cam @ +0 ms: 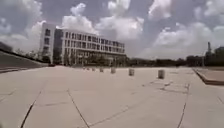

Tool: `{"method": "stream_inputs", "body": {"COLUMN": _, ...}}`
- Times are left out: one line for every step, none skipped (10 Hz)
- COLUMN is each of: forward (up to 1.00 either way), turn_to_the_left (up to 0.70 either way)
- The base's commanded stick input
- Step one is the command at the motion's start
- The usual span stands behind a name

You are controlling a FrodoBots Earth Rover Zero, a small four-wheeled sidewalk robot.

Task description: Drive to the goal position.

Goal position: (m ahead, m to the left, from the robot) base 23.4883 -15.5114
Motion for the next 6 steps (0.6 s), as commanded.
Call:
{"method": "stream_inputs", "body": {"forward": 0.70, "turn_to_the_left": -0.34}}
{"method": "stream_inputs", "body": {"forward": 0.70, "turn_to_the_left": -0.34}}
{"method": "stream_inputs", "body": {"forward": 0.70, "turn_to_the_left": -0.31}}
{"method": "stream_inputs", "body": {"forward": 0.70, "turn_to_the_left": -0.09}}
{"method": "stream_inputs", "body": {"forward": 0.70, "turn_to_the_left": 0.01}}
{"method": "stream_inputs", "body": {"forward": 0.70, "turn_to_the_left": 0.01}}
